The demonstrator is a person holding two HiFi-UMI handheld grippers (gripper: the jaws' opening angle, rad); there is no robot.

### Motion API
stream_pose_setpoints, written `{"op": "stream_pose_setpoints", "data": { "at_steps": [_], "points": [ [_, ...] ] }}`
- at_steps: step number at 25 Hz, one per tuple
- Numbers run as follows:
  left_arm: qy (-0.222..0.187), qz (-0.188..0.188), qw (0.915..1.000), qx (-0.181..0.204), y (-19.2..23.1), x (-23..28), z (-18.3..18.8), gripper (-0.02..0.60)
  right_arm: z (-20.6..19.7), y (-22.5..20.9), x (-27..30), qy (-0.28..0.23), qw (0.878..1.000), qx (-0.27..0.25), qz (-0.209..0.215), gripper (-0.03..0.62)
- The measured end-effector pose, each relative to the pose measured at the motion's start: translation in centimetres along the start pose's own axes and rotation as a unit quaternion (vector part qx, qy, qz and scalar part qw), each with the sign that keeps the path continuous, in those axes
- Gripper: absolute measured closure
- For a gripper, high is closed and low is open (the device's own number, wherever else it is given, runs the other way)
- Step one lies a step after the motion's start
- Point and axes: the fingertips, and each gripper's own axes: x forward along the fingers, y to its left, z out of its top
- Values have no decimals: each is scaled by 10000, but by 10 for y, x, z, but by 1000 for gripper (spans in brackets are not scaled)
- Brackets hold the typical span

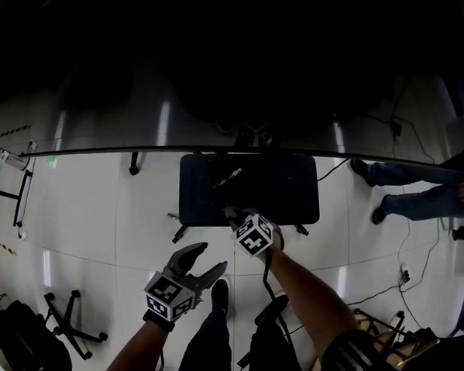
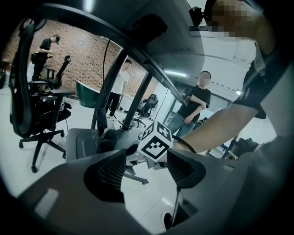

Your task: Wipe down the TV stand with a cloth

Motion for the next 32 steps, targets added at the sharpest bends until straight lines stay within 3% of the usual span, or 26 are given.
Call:
{"op": "stream_pose_setpoints", "data": {
  "at_steps": [4, 9, 20, 26, 29, 32],
  "points": [
    [-7, 65, 10000, 4, 5, -5, -2, 279, -3, 0, 4, -9, 10000, 11, 8, 536],
    [63, 93, 9999, 46, -1, -1, -5, 279, -34, -26, -19, 17, 9997, 214, -141, 537],
    [63, -101, 9999, 87, -51, 37, -5, 279, -137, -129, -105, 285, 9908, 872, -1000, 537],
    [74, -52, 9999, 134, -64, 45, -7, 279, -161, -156, -128, 360, 9847, 1112, -1293, 537],
    [39, 7, 9999, 168, -71, 41, -5, 279, -159, -156, -141, 39, 9832, 1321, -1262, 536],
    [-30, 95, 9997, 212, -81, 33, 2, 281, -133, -137, -171, -611, 9817, 1492, -1012, 537]
  ]
}}
